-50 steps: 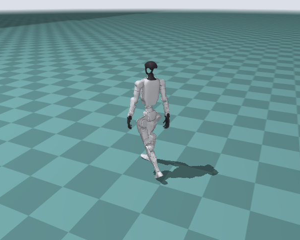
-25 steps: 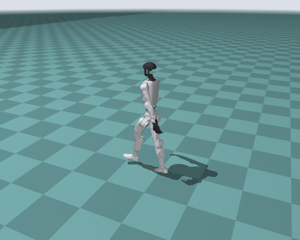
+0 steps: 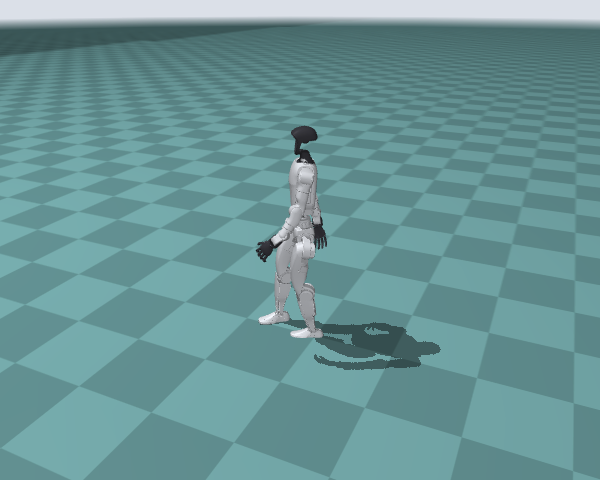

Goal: Walk run

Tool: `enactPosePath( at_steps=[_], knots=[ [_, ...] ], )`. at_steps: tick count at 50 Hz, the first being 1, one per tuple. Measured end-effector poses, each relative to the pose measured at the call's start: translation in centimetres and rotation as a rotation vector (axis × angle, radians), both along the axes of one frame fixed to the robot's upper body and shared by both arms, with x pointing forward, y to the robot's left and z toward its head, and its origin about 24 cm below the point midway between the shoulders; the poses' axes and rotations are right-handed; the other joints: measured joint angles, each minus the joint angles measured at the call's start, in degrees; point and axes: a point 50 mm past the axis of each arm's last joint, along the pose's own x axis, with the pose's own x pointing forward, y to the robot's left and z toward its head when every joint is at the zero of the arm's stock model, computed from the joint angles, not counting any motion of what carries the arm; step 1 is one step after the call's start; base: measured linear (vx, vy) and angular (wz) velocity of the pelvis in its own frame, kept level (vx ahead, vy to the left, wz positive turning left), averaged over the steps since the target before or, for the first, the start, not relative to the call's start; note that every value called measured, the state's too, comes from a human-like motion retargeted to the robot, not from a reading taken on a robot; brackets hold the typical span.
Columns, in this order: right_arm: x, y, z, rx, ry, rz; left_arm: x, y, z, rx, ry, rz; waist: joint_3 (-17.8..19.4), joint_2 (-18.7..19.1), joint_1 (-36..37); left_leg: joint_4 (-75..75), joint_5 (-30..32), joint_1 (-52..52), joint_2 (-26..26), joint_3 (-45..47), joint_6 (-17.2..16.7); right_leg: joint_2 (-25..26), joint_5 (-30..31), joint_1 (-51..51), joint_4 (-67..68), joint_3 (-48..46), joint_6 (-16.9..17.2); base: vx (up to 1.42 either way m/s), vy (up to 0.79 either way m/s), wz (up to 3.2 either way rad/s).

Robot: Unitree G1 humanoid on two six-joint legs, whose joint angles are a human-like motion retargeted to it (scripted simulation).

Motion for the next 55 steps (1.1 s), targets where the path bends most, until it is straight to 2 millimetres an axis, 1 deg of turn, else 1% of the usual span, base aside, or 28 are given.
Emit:
enactPosePath(
  at_steps=[2, 3, 5, 6, 7, 8, 10, 12, 15, 18, 20, 22, 25, 27, 30, 33, 36, 39, 40, 42, 44, 45, 47, 49, 50, 52, 53, 55],
  knots=[
    [-0.7, 1.3, 0.3, 0.06, 0.023, -0.015, 1.4, 0.5, 1.0, 0.028, -0.077, -0.018, 1.02, -0.86, 0.55, -0.14, -0.59, 3.19, -0.95, -1.87, 0.0, -1.36, -2.05, -1.64, -6.64, 1.72, 2.03, 0.74, -0.2, 0.84],
    [-0.8, 1.7, 0.3, 0.092, 0.024, -0.013, 1.7, 0.7, 1.3, 0.042, -0.106, -0.015, 1.49, -0.93, 0.95, -0.35, -0.74, 4.78, -1.11, -2.44, 0.0, -1.61, -3.66, -2.56, -9.4, 0.64, 4.55, 0.8, -0.23, 0.31],
    [-0.7, 1.9, 0.4, 0.149, 0.017, 0.021, 1.7, 1.4, 1.4, 0.069, -0.138, 0.021, 3.08, -1.67, 2.36, -0.82, -1.0, 8.61, -2.04, -1.71, 0.0, -2.63, -6.99, -3.76, -12.38, -7.88, 15.56, 0.69, -0.17, -0.16],
    [-0.5, 1.6, 0.3, 0.161, 0.012, 0.052, 1.2, 1.6, 1.1, 0.075, -0.131, 0.049, 3.43, -1.75, 2.24, -1.42, -0.21, 9.96, -2.64, -1.52, -0.11, -3.25, -7.16, -4.04, -12.3, -11.33, 15.56, 0.77, -0.12, -0.14],
    [-0.2, 1.2, 0.2, 0.163, 0.009, 0.083, 0.5, 1.7, 0.7, 0.078, -0.12, 0.079, 3.58, -1.79, 2.02, -1.91, 0.7, 11.09, -3.19, -1.38, -0.4, -3.17, -7.46, -4.26, -12.0, -12.26, 14.96, 0.89, -0.12, 0.11],
    [0.2, 0.5, 0.1, 0.147, 0.008, 0.117, -0.4, 1.7, 0.1, 0.071, -0.1, 0.111, 3.31, -1.75, 1.59, -2.18, 1.88, 11.76, -3.6, -1.32, -1.05, -1.68, -8.02, -4.36, -11.27, -8.15, 13.15, 0.83, -0.09, 0.42],
    [0.8, -1.1, -0.1, 0.065, 0.009, 0.163, -2.7, 1.1, -1.2, 0.043, -0.019, 0.166, 2.59, -0.27, -0.11, -1.39, 4.9, 12.79, -3.1, -2.55, -3.1, -1.27, -7.53, -4.29, -8.31, -9.23, 6.95, 0.78, -0.06, 1.23],
    [1.0, -2.6, -0.2, -0.057, 0.018, 0.195, -6.3, 0.4, -2.8, 0.017, 0.15, 0.192, 2.02, 2.15, -4.87, 2.21, 10.27, 13.35, -2.04, -6.71, -6.58, -3.29, -3.67, -2.98, -6.49, -14.51, 7.4, 0.84, -0.11, 2.42],
    [1.3, -4.2, -0.2, -0.204, 0.033, 0.212, -12.5, 0.1, -4.4, 0.023, 0.437, 0.173, 0.3, 4.26, -6.73, 9.89, 25.07, 11.5, -0.33, -5.73, -15.6, -0.86, -1.77, -1.04, -3.72, -4.89, 5.22, 1.01, -0.34, 1.28],
    [2.8, -5.3, -0.2, -0.221, 0.047, 0.154, -17.5, -0.3, -5.0, 0.093, 0.592, 0.157, -0.21, 3.89, -5.15, 23.53, 37.43, 4.92, 2.9, 3.59, -27.93, -2.47, -3.54, 1.93, -2.58, -9.86, 1.59, 0.94, -0.22, 0.62],
    [4.5, -6.1, -0.3, -0.185, 0.032, 0.146, -20.1, -0.1, -4.9, 0.12, 0.658, 0.157, -0.61, 1.81, -4.84, 31.72, 41.61, 0.68, 5.35, 13.08, -30.0, -4.89, -4.62, 4.46, -2.75, -15.11, -0.23, 0.73, -0.22, 0.59],
    [6.8, -6.7, -0.6, -0.165, -0.022, 0.158, -22.4, 0.0, -4.8, 0.131, 0.729, 0.131, -0.62, 0.27, -4.47, 37.1, 36.66, -4.48, 6.62, 15.08, -25.03, -2.83, -5.81, 7.23, -4.14, -10.09, -2.51, 0.63, -0.32, 0.82],
    [10.5, -7.9, -0.7, -0.192, -0.154, 0.216, -25.4, 0.3, -4.4, 0.154, 0.826, 0.106, -0.25, -2.4, -0.75, 42.2, 26.75, -13.11, 7.82, 19.64, -18.14, -3.49, -6.54, 11.2, -5.92, -12.73, -3.74, 0.8, -0.32, 0.22],
    [13.2, -8.9, -0.5, -0.232, -0.256, 0.278, -26.9, 0.9, -4.1, 0.177, 0.871, 0.126, -0.25, -4.46, 2.94, 41.78, 20.96, -19.12, 8.74, 22.22, -15.24, -2.62, -7.4, 13.18, -6.95, -12.25, -4.97, 0.78, -0.32, -0.15],
    [17.1, -10.5, 0.2, -0.32, -0.396, 0.375, -28.6, 1.7, -3.6, 0.195, 0.928, 0.194, -0.06, -5.34, 6.08, 33.3, 15.79, -25.45, 9.47, 22.61, -11.61, -0.26, -9.29, 16.38, -8.33, -13.96, -6.1, 0.68, -0.29, 0.33],
    [20.3, -12.2, 1.4, -0.426, -0.493, 0.456, -30.3, 1.2, -3.2, 0.172, 0.969, 0.32, 0.53, -5.61, 8.08, 17.85, 15.69, -27.77, 10.72, 26.06, -7.07, 2.29, -11.71, 19.7, -8.79, -15.09, -7.26, 0.73, -0.22, 0.33],
    [22.6, -13.2, 2.4, -0.5, -0.554, 0.498, -31.7, 0.0, -2.9, 0.106, 0.992, 0.47, 0.71, -6.4, 9.97, 2.3, 13.08, -28.9, 9.39, 29.69, -5.22, 3.77, -13.62, 22.57, -8.65, -15.19, -7.61, 0.87, -0.18, -0.04],
    [23.7, -13.3, 2.8, -0.51, -0.592, 0.484, -32.8, -1.3, -2.5, 0.038, 1.013, 0.582, 0.49, -7.5, 10.8, -9.06, 10.07, -28.7, 5.83, 29.4, -7.11, 4.11, -14.34, 25.46, -8.24, -17.07, -6.73, 0.96, -0.13, 0.03],
    [23.8, -13.1, 2.8, -0.501, -0.601, 0.473, -33.1, -1.7, -2.4, 0.02, 1.022, 0.607, 0.49, -7.98, 10.88, -10.66, 9.18, -28.22, 5.44, 30.86, -7.81, 4.09, -14.1, 26.4, -7.81, -17.24, -6.27, 0.84, -0.1, -0.07],
    [23.5, -12.3, 2.4, -0.458, -0.612, 0.448, -33.7, -2.3, -2.2, 0.005, 1.045, 0.625, 0.61, -9.08, 12.11, -7.5, 12.34, -27.85, 5.78, 32.05, -4.91, 3.92, -11.66, 28.03, -6.29, -15.66, -4.53, 0.98, -0.07, -0.39],
    [22.4, -11.2, 1.7, -0.389, -0.609, 0.432, -34.0, -2.3, -2.1, 0.013, 1.07, 0.62, 0.03, -10.13, 13.93, -4.68, 14.63, -27.62, 6.47, 31.32, -5.28, 3.61, -6.49, 29.29, -4.54, -15.03, -1.68, 1.07, -0.04, -0.63],
    [21.5, -10.5, 1.3, -0.35, -0.599, 0.428, -34.2, -2.3, -2.0, 0.022, 1.081, 0.614, -0.36, -10.65, 14.8, -4.38, 17.63, -27.15, 6.53, 30.63, -5.61, 3.22, -2.83, 29.86, -3.54, -15.48, 0.03, 1.11, -0.03, -0.48],
    [19.0, -8.7, 0.2, -0.279, -0.54, 0.433, -34.4, -1.9, -1.9, 0.034, 1.1, 0.613, -1.34, -12.22, 14.45, -1.81, 16.23, -26.56, 5.12, 26.68, -3.46, 1.44, 8.27, 29.93, 0.14, -16.36, 3.49, 1.25, -0.03, -0.22],
    [16.1, -6.8, -0.6, -0.238, -0.45, 0.439, -33.9, -1.3, -2.1, 0.039, 1.102, 0.626, -1.79, -12.0, 12.95, 1.34, 13.17, -25.42, 5.96, 24.42, -2.62, 2.36, 18.82, 28.23, 7.25, -12.87, 5.68, 1.18, -0.05, 0.11],
    [14.6, -6.1, -0.9, -0.232, -0.402, 0.438, -33.2, -0.9, -2.3, 0.043, 1.092, 0.63, -1.81, -11.08, 11.97, 2.35, 11.64, -24.04, 7.06, 24.1, -2.59, 4.04, 22.99, 26.65, 12.02, -10.54, 6.37, 0.81, -0.04, 0.61],
    [11.7, -5.4, -1.1, -0.236, -0.305, 0.43, -30.9, -0.2, -3.1, 0.063, 1.029, 0.63, -1.4, -8.74, 9.91, 0.44, 9.45, -18.17, 7.48, 24.52, -1.97, 5.92, 26.69, 22.25, 24.24, -11.87, 7.15, 0.79, -0.04, 0.68],
    [10.5, -5.0, -1.1, -0.229, -0.264, 0.432, -29.2, 0.3, -3.6, 0.073, 0.977, 0.633, -1.64, -7.35, 9.8, 0.04, 8.53, -16.94, 8.41, 22.65, -2.28, 8.01, 26.68, 20.36, 25.9, -10.65, 7.7, 0.91, -0.08, 0.3],
    [8.6, -4.0, -1.1, -0.202, -0.2, 0.429, -25.0, 1.2, -4.4, 0.083, 0.854, 0.628, -1.2, -5.91, 9.45, 0.22, 6.83, -14.88, 8.86, 20.5, -2.74, 10.87, 20.16, 15.36, 31.5, -7.04, 7.57, 0.86, -0.08, 0.29]
  ],
)
